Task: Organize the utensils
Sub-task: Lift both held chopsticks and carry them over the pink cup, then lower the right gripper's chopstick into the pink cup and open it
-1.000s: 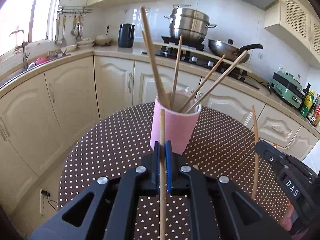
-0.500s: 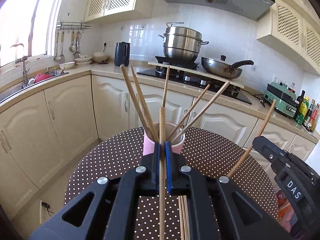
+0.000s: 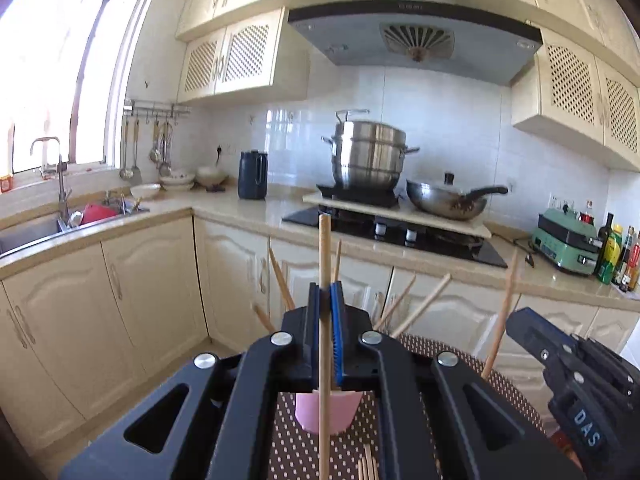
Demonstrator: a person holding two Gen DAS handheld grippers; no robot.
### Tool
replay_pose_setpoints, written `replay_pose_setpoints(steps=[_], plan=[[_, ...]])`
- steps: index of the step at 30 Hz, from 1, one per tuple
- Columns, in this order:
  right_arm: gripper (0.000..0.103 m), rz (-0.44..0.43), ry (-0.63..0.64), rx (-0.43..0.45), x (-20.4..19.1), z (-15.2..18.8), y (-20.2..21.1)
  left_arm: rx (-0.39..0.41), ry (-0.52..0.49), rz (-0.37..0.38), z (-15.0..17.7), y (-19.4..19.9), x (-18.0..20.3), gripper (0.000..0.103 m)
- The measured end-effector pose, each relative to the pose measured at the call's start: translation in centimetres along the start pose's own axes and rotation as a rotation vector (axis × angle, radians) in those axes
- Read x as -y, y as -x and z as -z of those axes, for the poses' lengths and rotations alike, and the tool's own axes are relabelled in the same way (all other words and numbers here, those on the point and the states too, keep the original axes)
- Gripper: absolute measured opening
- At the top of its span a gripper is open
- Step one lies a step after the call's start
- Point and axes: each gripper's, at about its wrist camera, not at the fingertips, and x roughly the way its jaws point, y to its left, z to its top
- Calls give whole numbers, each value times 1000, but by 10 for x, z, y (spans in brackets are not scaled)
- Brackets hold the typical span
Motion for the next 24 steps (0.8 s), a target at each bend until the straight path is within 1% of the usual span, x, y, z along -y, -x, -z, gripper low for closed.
replay_pose_setpoints(steps=[3,6,9,11,15,17,18,19,20,21,23,24], plan=[[5,-22,-1,20,-5,-11,0,46,4,-19,-19,0,3,6],[4,-44,3,28,-8,-19,-4,81,3,-18,-31,0,5,6],[4,-32,12,2,-4,-15,-12,74,-13,-26,-30,0,5,6],[5,-38,-11,-45,7,-4,-20,60,-15,-18,-24,1,2,6],[5,-27,-73,-204,30,30,-45,24,-21,13,-7,8,-5,6],[8,5,-107,-308,42,52,-64,0,-22,24,2,9,-9,6],[19,12,-115,-337,45,59,-70,-24,-18,33,7,8,-12,6],[42,11,-124,-379,48,70,-80,-43,-15,39,11,7,-14,6],[56,9,-127,-412,50,79,-88,-73,-13,43,16,4,-17,6],[61,14,-124,-436,50,89,-95,-94,-11,42,21,2,-20,6],[61,20,-105,-476,50,100,-108,-146,-4,43,29,-5,-26,6],[61,14,-85,-502,48,105,-115,-185,3,53,34,-10,-30,6]])
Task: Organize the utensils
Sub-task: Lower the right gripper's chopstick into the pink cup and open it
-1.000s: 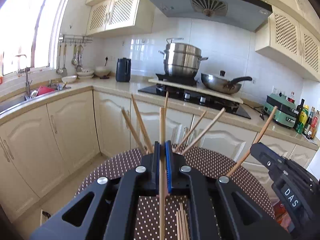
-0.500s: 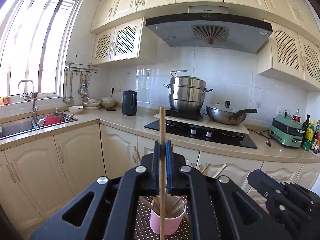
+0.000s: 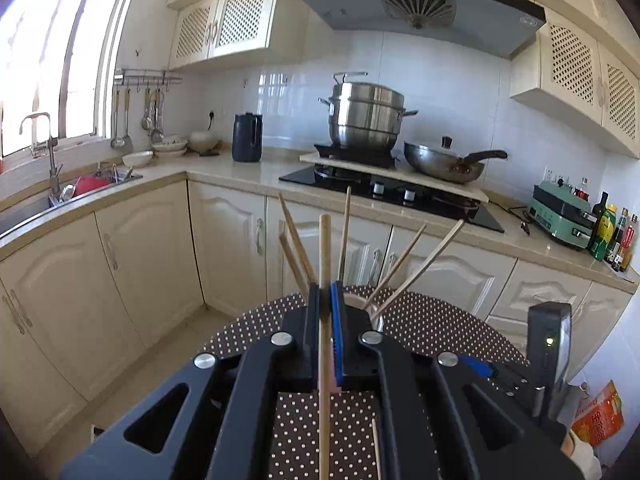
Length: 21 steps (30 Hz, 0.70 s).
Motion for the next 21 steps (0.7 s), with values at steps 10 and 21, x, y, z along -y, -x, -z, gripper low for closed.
replay_pose_setpoints(steps=[10,21], plan=[[27,117,173,-170,-20,12,-79,-232,65,0,37,-49,-33,6],[6,70,50,-142,1,10,-70,-343,64,0,59,-98,-42,6]])
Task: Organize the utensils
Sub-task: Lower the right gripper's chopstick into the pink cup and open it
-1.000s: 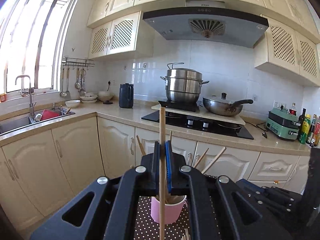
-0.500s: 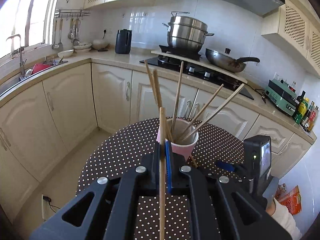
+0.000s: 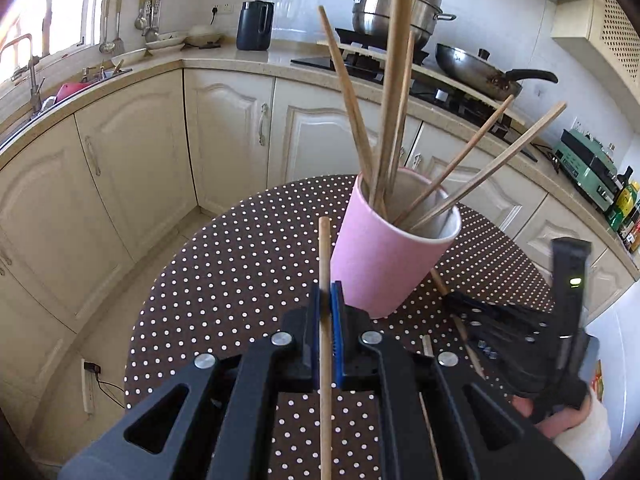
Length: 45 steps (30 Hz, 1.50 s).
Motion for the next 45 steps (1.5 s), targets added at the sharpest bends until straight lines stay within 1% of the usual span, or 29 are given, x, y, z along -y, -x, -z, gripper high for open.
replay_pose_setpoints(steps=[3,6,8,10,14,16,18,19,21,25,26,29,33,41,43,45], plan=[[6,-40,-48,73,5,4,22,-11,-4,-19,0,-9,0,6],[6,-80,-100,166,9,5,47,2,-2,-13,0,-7,3,6],[6,-99,-127,215,12,7,62,25,-1,-12,0,-2,4,6],[6,-118,-148,265,13,8,75,59,-3,-27,2,7,8,6],[5,-129,-148,345,10,16,108,128,-4,-27,3,29,16,6],[5,-142,-133,367,8,15,117,155,-4,-25,2,38,20,6],[5,-160,-140,379,12,12,119,178,-3,9,1,47,22,6],[5,-171,-140,384,12,10,121,192,-6,13,1,52,25,6],[5,-169,-146,405,11,10,127,238,-18,-5,2,64,29,6],[5,-187,-146,439,8,4,136,287,-27,7,-5,80,36,6],[5,-189,-145,446,7,2,139,302,-33,0,-7,83,38,6],[5,-182,-133,475,3,-2,145,335,-53,-8,-12,90,46,6],[5,-206,-125,504,1,-13,153,372,-53,-5,-23,100,50,6],[5,-196,-107,611,-6,-28,182,449,-63,-26,-47,119,59,6],[5,-200,-102,643,-8,-33,191,466,-58,-21,-53,124,60,6],[5,-186,-86,683,-13,-38,200,497,-55,-16,-59,132,62,6]])
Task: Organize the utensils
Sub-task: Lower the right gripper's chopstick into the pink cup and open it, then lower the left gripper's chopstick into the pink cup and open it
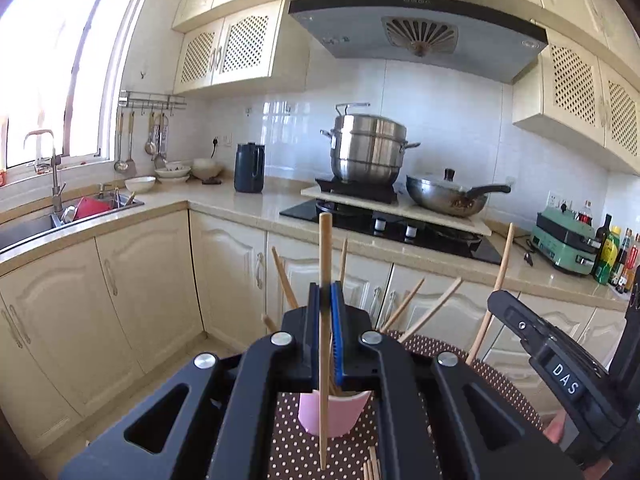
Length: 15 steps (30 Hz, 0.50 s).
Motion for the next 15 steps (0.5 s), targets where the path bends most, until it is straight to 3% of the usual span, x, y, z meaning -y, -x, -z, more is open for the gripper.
replay_pose_setpoints(steps=[6,15], plan=[[5,9,24,82,-11,-22,-11,69,15,-19,-24,-1,6,6],[5,3,35,126,-17,-35,-45,154,68,-48,-47,-18,11,6]])
